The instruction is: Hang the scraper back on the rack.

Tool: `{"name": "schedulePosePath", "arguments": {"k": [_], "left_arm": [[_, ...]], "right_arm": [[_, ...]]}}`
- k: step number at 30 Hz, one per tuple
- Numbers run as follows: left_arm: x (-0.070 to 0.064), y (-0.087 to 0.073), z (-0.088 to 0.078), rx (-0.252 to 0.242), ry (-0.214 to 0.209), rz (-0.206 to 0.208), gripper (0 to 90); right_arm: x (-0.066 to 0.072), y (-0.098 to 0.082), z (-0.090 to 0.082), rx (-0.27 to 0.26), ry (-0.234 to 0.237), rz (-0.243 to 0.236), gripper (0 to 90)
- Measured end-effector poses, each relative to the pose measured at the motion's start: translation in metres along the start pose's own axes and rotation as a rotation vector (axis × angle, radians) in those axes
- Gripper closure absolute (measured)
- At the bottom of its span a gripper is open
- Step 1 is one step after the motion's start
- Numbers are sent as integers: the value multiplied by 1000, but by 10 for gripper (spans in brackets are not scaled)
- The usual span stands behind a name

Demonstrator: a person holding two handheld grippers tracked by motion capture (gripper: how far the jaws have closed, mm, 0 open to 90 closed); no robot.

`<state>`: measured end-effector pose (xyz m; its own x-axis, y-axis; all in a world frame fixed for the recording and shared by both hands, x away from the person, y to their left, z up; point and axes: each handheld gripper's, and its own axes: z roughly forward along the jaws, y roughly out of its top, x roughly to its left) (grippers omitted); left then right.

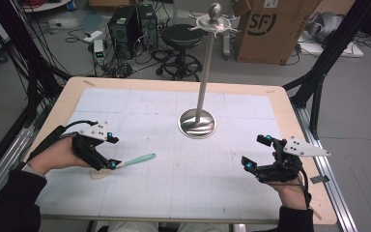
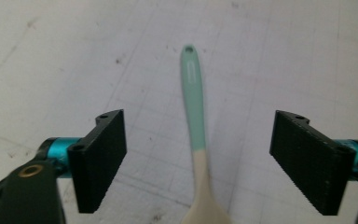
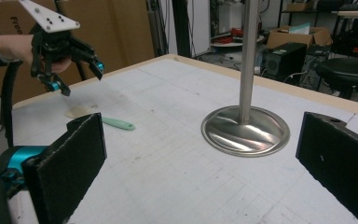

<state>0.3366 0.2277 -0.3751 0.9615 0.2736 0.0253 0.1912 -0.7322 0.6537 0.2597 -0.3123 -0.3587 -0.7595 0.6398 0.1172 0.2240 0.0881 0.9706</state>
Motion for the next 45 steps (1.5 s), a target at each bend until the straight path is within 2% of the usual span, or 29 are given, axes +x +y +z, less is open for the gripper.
{"name": "schedulePosePath", "arguments": {"k": [1,2,4,6,11,15,17,20,27,30,36,37,45], "left_arm": [[0,1,1,16,4,19,222],[-1,1,2,25,13,25,222],[0,2,4,34,2,25,223],[0,3,7,52,3,43,243],[2,0,16,90,-4,38,307],[2,-1,24,159,-16,48,384],[1,-1,28,178,-26,38,445],[-1,-1,34,213,-34,33,471],[-2,-2,43,287,-32,27,595],[-2,-3,45,294,-25,30,617],[-2,-3,46,302,-42,25,677],[-2,-2,46,312,-44,34,677],[0,-2,47,316,-57,1,736]], "right_arm": [[0,0,0,-2,0,-2,6],[0,0,0,-3,3,-1,6],[0,0,-1,-1,3,-1,6],[-1,-1,-1,-1,1,1,6],[-1,-2,-1,0,-1,1,6],[-1,-2,-2,1,-1,2,6],[-1,-2,-3,0,-4,1,6],[-1,-2,-3,-2,-5,3,6],[-1,-2,-4,-3,-5,2,6],[-1,-2,-4,-2,-5,3,6],[-1,-2,-4,-1,-5,4,6],[-1,-2,-4,-1,-5,4,6],[-1,-2,-3,-3,-4,3,6]]}}
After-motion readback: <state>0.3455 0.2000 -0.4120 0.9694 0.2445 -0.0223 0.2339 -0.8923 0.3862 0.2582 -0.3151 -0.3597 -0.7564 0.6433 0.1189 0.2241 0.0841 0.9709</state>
